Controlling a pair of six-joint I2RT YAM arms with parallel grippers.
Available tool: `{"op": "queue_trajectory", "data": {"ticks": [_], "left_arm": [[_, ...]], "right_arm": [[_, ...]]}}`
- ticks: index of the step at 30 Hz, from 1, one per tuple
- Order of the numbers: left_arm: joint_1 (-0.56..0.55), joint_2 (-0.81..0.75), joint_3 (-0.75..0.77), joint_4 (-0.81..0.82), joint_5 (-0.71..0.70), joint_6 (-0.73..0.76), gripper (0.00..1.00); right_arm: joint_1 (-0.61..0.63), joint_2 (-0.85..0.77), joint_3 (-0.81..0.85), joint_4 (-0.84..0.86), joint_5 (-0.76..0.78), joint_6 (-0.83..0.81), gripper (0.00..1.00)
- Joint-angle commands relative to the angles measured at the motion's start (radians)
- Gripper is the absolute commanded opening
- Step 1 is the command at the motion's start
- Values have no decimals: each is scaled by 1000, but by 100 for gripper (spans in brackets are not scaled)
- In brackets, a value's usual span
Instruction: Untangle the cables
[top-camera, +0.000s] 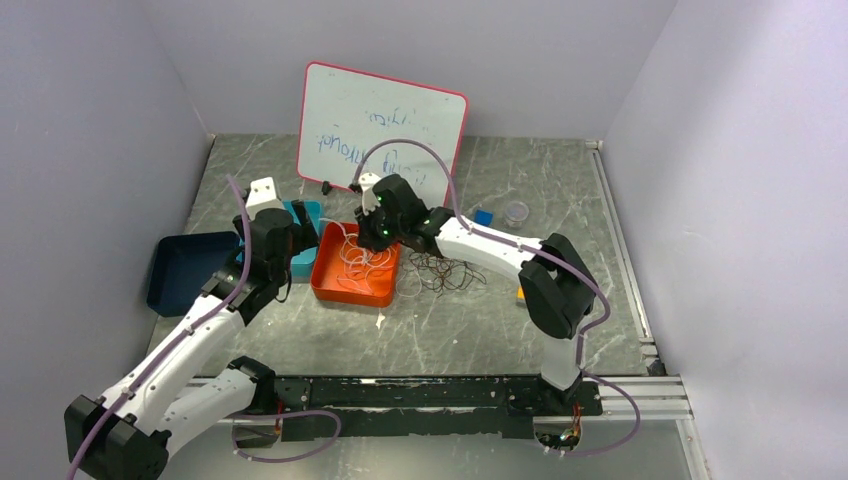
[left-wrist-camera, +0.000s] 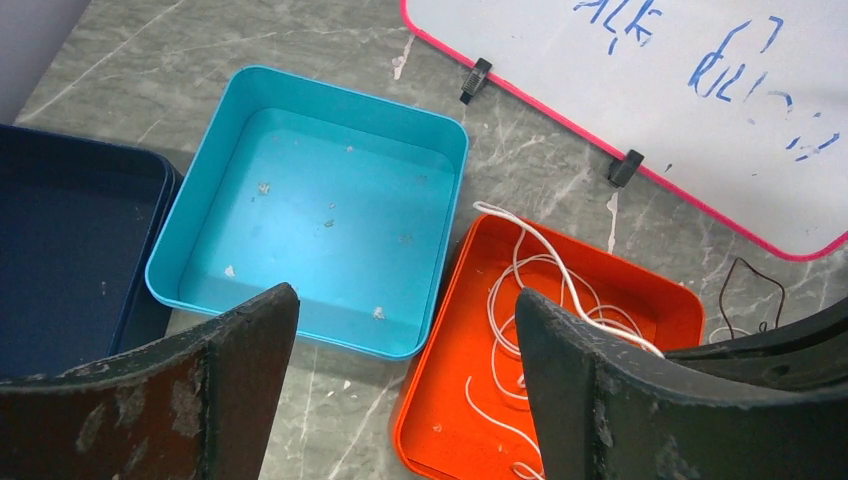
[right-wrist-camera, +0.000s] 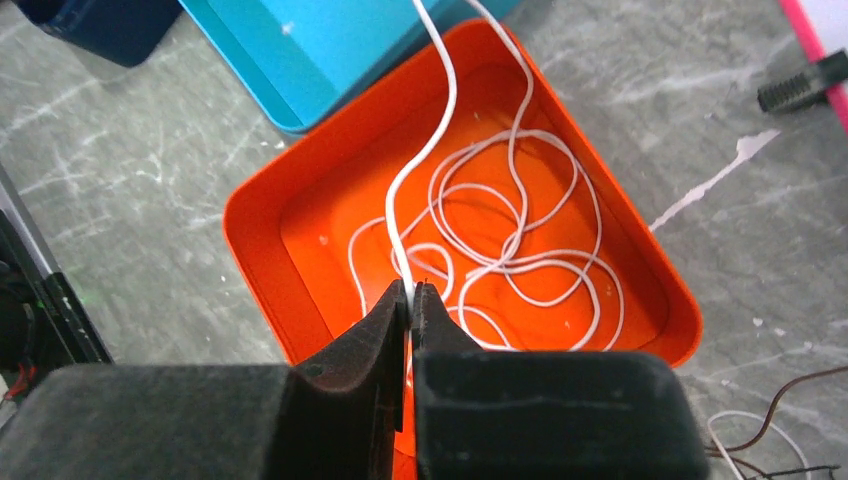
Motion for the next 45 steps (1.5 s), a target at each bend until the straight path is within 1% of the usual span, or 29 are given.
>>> {"op": "queue_trajectory", "data": {"ticks": [1, 7, 16, 20, 28, 29, 33, 34, 37, 42, 45], "left_arm": [[5, 11, 33, 40, 28, 10, 84], [4, 27, 40, 43, 34, 12, 84], [6, 57, 47, 55, 55, 11, 83], [5, 72, 55, 63, 66, 9, 83], [5, 80, 66, 59, 66, 14, 83], [5, 78, 66, 58, 66, 15, 83], [4, 78, 64, 57, 67, 15, 83], [5, 80, 65, 59, 69, 15, 83], [5, 86, 62, 63, 73, 13, 83], [4, 95, 64, 66, 78, 13, 83], [5, 93, 59, 66, 78, 12, 83]], "right_arm": [[9, -16, -36, 1, 31, 5, 0], [9, -28, -78, -36, 97, 25, 0], [9, -92, -170, -70, 169, 40, 0], [10, -91, -178, -53, 144, 35, 0], [9, -55, -142, -28, 51, 27, 5], [9, -52, -139, -29, 43, 25, 7], [10, -57, -149, -15, 18, 24, 25], [9, -60, -151, -12, 14, 24, 28], [10, -68, -154, -2, 1, 24, 34], [9, -93, -166, 29, -38, 24, 42], [9, -102, -172, 45, -51, 27, 48]]}}
